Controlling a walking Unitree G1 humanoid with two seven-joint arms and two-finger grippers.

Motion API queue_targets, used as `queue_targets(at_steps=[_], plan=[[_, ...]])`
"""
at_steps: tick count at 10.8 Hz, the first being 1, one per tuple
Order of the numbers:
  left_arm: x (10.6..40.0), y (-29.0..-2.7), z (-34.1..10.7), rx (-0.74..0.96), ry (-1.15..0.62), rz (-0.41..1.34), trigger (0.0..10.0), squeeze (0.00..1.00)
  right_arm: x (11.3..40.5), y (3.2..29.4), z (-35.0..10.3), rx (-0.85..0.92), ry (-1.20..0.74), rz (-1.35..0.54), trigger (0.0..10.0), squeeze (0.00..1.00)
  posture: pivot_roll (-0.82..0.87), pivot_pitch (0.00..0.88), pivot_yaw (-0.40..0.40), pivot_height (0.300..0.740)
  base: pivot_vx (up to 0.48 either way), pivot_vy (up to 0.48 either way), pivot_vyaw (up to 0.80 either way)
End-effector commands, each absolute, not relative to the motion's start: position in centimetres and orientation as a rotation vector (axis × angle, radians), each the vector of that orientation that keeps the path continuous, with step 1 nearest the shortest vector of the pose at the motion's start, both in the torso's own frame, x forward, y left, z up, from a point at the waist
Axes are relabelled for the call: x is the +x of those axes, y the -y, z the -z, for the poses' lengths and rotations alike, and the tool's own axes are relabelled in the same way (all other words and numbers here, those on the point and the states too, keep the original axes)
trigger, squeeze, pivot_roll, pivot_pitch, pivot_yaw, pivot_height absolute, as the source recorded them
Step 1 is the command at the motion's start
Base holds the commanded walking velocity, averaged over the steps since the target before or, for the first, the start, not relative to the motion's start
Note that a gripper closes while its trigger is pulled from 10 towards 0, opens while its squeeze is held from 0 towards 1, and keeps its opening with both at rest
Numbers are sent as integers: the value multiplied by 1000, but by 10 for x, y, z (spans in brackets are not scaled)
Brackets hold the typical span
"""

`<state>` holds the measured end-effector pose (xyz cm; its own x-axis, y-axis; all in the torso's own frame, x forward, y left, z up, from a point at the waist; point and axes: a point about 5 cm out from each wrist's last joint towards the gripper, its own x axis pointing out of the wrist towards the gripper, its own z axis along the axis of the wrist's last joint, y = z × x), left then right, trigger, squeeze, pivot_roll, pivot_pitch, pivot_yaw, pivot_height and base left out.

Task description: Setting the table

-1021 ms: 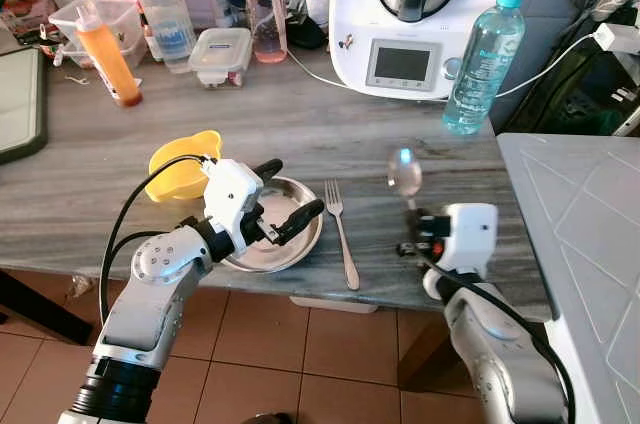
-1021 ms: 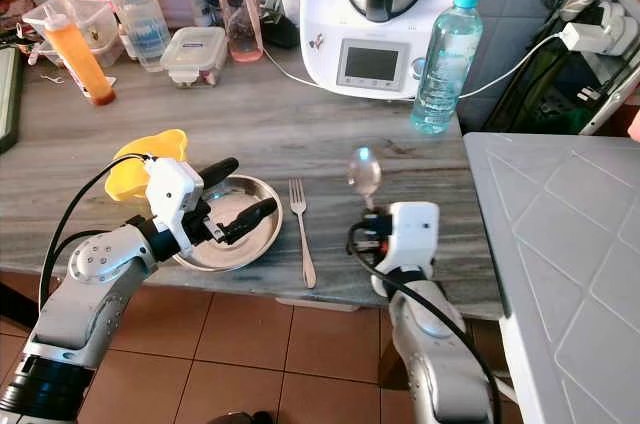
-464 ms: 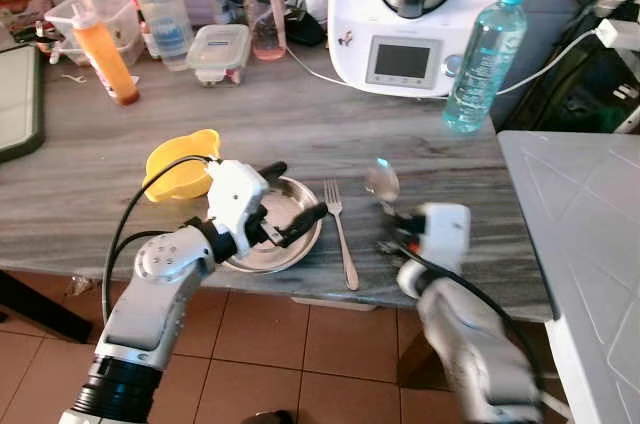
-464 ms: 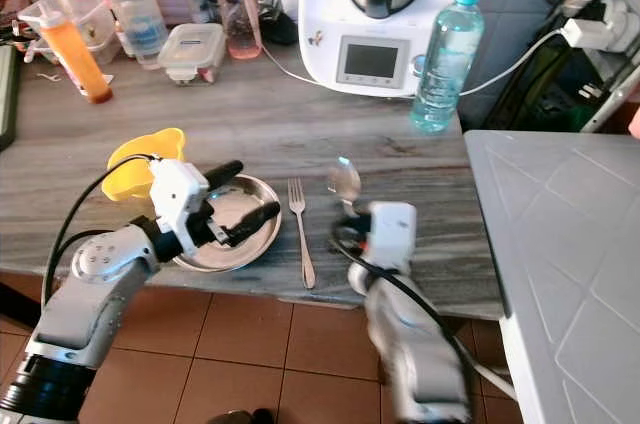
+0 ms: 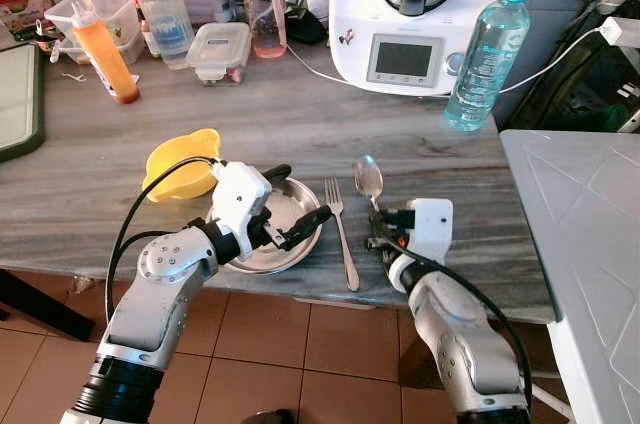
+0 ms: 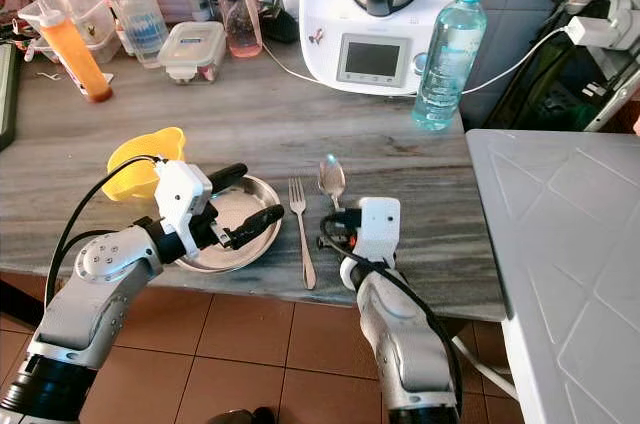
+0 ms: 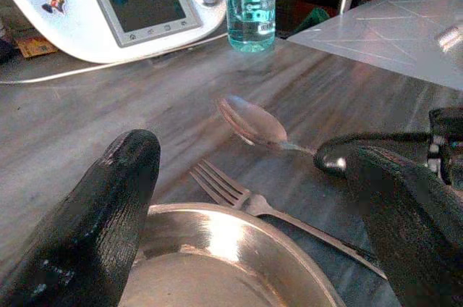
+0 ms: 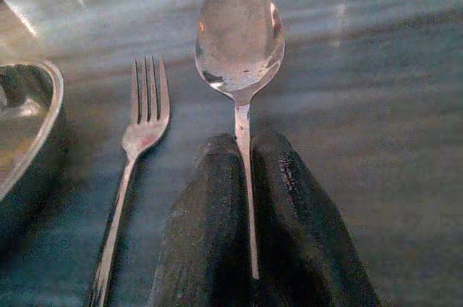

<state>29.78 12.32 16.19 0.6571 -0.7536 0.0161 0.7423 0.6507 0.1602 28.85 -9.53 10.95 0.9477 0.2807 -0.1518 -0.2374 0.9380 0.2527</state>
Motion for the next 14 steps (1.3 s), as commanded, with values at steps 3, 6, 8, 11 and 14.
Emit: queue_targets(at_steps=[3, 6, 8, 11, 14], plan=[[296, -121, -164, 156, 85, 871, 10000, 0, 285, 87, -104, 297, -216, -274, 10000, 0, 136, 143, 53, 740, 0, 0, 0], [296, -121, -165, 159, 85, 877, 10000, 0, 282, 88, -101, 300, -243, -245, 10000, 0, 140, 143, 58, 740, 0, 0, 0], [296, -121, -165, 160, 81, 882, 10000, 0, 276, 95, -98, 312, -253, -206, 10000, 0, 140, 145, 65, 740, 0, 0, 0], [297, -119, -164, 159, 77, 892, 10000, 0, 274, 96, -98, 312, -264, -191, 10000, 0, 135, 143, 71, 740, 0, 0, 0], [296, -116, -164, 155, 74, 900, 10000, 0, 274, 93, -97, 308, -278, -209, 0, 0, 133, 143, 71, 740, 0, 0, 0]])
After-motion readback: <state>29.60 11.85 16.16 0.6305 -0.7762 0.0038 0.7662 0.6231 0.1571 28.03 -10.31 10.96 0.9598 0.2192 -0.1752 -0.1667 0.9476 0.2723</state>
